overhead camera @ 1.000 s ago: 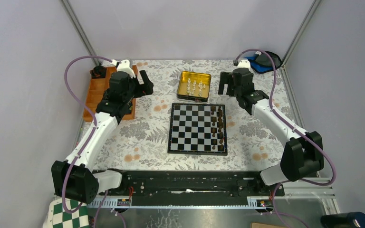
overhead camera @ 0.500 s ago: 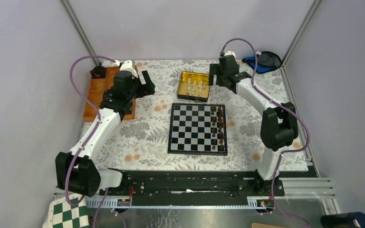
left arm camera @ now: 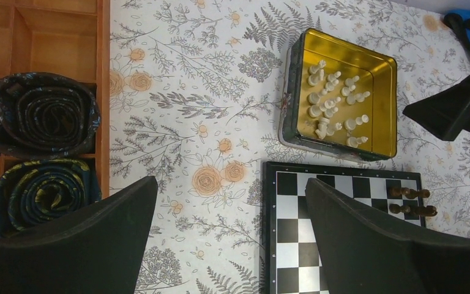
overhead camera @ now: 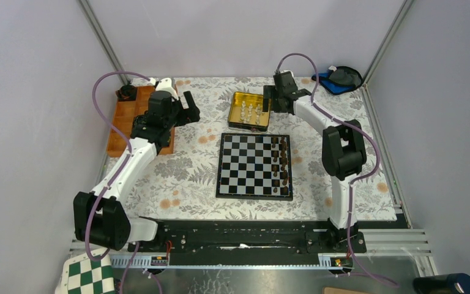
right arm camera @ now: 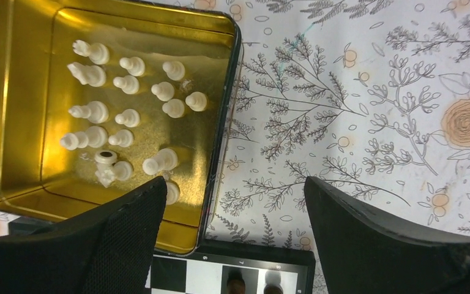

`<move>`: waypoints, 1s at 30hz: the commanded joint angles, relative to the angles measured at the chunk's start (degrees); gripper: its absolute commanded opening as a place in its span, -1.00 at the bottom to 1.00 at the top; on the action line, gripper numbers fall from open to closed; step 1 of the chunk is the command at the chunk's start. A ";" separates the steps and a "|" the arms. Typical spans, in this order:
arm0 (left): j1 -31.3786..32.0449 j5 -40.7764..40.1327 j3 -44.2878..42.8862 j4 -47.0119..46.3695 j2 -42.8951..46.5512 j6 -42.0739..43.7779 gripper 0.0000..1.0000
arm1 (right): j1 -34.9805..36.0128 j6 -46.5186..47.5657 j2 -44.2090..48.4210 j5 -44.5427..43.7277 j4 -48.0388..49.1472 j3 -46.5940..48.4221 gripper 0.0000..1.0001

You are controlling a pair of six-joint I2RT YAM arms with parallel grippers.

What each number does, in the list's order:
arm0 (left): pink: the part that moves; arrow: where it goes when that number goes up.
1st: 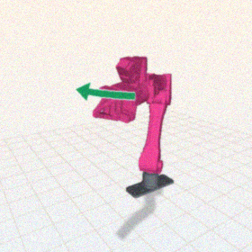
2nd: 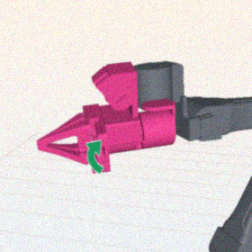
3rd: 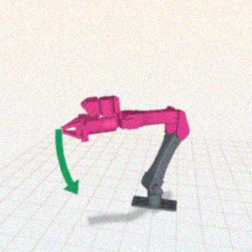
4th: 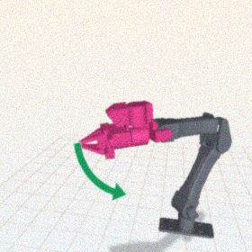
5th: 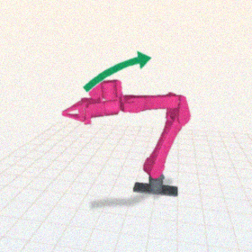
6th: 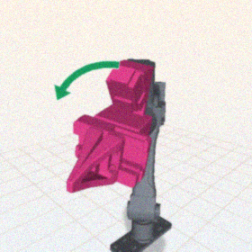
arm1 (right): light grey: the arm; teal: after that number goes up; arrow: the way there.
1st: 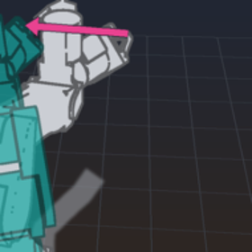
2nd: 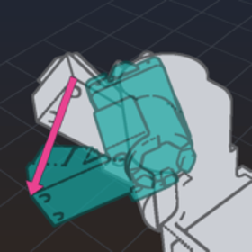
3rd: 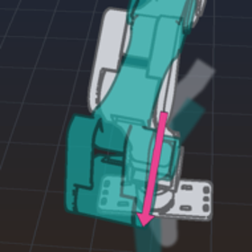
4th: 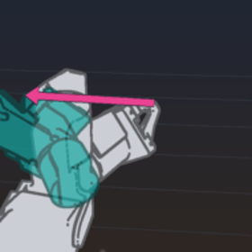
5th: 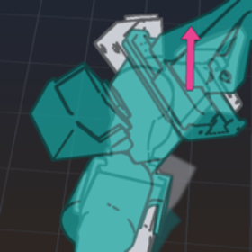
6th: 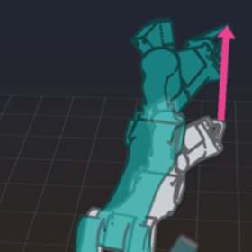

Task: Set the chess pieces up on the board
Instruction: Pick up the storage box at the center of the board.

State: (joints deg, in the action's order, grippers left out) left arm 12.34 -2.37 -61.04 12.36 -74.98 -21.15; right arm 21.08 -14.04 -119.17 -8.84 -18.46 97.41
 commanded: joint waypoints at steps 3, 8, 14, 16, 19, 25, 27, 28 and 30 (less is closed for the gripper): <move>0.23 0.04 0.00 -4.09 -0.76 -0.55 0.98 | 0.42 -1.41 -3.46 1.98 -0.43 3.81 0.70; 0.22 -0.34 0.45 -4.35 -0.98 -0.72 0.98 | 0.45 -1.62 -6.04 2.91 -0.46 5.17 0.49; 0.23 -0.91 1.47 -4.54 -1.21 -1.06 0.98 | 0.23 -1.51 -8.63 3.02 -1.25 7.42 0.22; 0.22 -1.04 1.70 -4.58 -1.37 -1.17 0.98 | 0.19 -1.53 -9.57 3.13 -1.89 8.50 0.10; 0.15 -1.27 1.99 -4.79 -1.64 -1.35 0.98 | -0.09 -1.46 -10.67 3.05 -2.85 9.76 -0.11; 0.16 -1.45 2.15 -4.89 -2.15 -1.78 0.98 | -0.74 -1.08 -11.86 3.34 -3.76 10.78 -0.31; 0.14 -1.49 2.28 -4.97 -2.23 -1.88 0.98 | -0.97 -0.99 -12.08 3.47 -3.75 10.83 -0.40; 0.13 -1.45 2.32 -4.98 -2.35 -1.95 0.98 | -1.07 -0.99 -12.18 3.48 -3.88 10.94 -0.44; 0.15 -1.57 2.41 -4.96 -2.48 -2.05 0.98 | -1.28 -0.99 -12.36 3.57 -4.01 11.35 -0.52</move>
State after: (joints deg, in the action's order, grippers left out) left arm 12.34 -2.81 -59.31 11.05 -77.01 -22.41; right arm 20.67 -15.38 -130.67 -6.02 -21.63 105.54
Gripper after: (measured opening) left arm 0.987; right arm 0.273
